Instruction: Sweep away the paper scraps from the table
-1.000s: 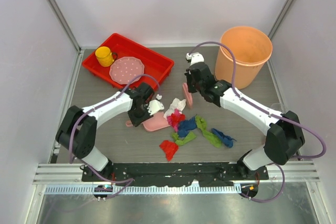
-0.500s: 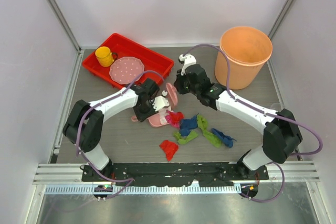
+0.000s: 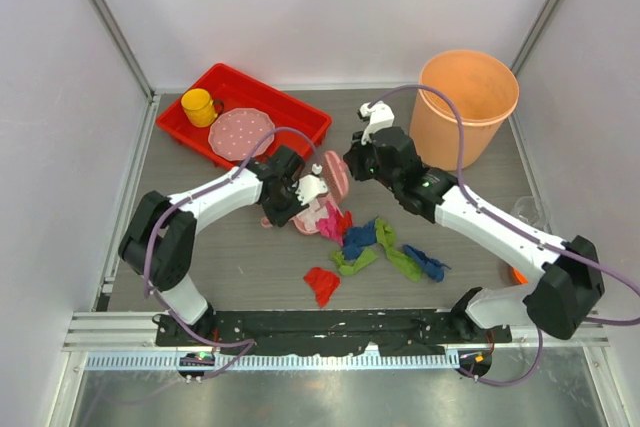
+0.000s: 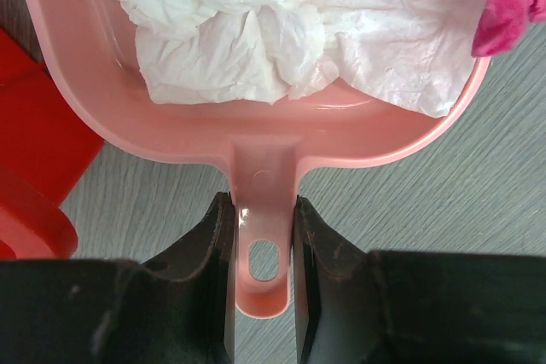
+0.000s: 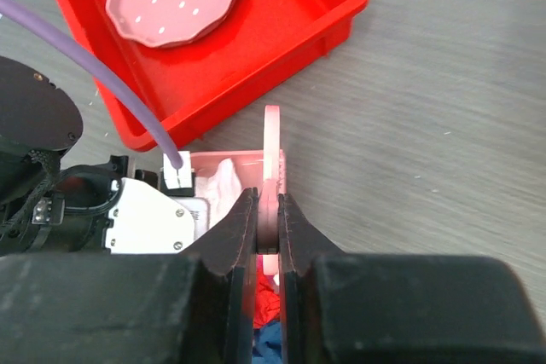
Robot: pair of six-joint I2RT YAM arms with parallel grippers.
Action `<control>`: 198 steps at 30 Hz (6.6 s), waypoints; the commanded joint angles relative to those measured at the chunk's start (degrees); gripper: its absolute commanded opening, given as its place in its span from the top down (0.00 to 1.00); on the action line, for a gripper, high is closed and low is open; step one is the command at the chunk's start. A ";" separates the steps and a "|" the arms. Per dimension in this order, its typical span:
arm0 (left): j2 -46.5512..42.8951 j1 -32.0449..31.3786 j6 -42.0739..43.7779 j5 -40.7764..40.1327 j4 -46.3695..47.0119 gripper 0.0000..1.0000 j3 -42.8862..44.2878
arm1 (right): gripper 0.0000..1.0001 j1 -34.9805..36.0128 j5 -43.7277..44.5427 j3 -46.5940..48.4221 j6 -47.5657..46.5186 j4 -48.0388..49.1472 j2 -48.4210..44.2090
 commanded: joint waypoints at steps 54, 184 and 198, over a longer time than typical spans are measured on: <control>-11.28 -0.15 -7.77 -6.48 -7.55 1.00 15.29 | 0.99 -34.31 -1.78 48.13 -21.51 -24.12 14.59; -10.38 -11.59 -6.62 -31.56 -24.31 1.00 48.62 | 0.99 -21.39 -16.01 26.69 -12.20 -12.27 -22.41; -25.43 -7.62 -2.67 -2.35 -40.77 1.00 12.15 | 0.99 -17.97 -34.23 17.64 -1.20 -23.34 -21.71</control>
